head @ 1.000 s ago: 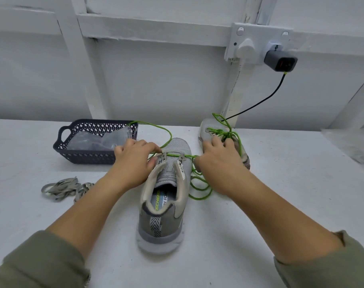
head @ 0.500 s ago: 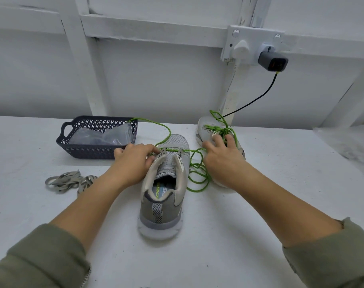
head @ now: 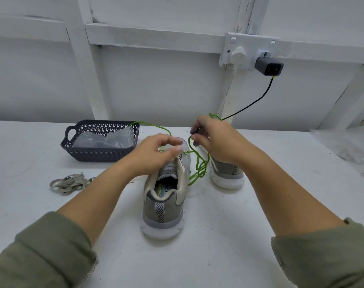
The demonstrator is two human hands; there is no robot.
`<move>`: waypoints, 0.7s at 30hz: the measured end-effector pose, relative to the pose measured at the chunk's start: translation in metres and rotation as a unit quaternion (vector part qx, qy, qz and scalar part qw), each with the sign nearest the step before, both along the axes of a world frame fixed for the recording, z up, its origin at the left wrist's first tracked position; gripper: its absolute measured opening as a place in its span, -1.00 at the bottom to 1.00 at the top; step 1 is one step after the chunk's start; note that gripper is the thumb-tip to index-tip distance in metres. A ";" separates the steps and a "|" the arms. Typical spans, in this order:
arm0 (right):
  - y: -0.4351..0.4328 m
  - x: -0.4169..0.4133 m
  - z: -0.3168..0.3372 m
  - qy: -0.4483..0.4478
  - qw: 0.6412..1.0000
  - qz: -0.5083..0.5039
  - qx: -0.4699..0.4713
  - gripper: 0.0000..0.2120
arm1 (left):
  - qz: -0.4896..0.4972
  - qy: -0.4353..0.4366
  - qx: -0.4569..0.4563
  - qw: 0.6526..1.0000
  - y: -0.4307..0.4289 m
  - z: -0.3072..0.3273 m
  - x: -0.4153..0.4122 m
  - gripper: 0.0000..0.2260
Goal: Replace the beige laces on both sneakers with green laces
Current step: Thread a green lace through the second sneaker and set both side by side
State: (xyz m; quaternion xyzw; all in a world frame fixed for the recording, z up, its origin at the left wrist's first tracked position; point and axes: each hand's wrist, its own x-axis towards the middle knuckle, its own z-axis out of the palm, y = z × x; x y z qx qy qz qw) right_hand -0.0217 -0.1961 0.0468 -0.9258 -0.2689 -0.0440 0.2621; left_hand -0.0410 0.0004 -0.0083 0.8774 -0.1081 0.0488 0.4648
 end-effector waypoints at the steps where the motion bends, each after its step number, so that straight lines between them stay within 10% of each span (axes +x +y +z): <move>1: 0.001 0.000 -0.001 0.001 1.000 0.001 0.011 -0.97 | -0.027 0.020 -0.020 0.999 -0.005 0.003 -0.002 -0.80; 9: 0.000 0.002 0.008 -0.016 0.993 -0.037 0.115 -0.90 | 0.068 0.029 -0.236 0.969 -0.013 0.019 0.014 -0.80; 14: -0.001 -0.003 0.011 0.040 0.994 -0.061 -0.076 -0.72 | 0.182 0.046 -0.435 0.880 -0.002 0.020 0.031 -0.77; 21: 0.015 -0.004 -0.001 -0.120 0.966 -0.162 -0.160 -0.67 | 0.146 0.118 -0.550 0.814 -0.006 0.021 0.045 -0.81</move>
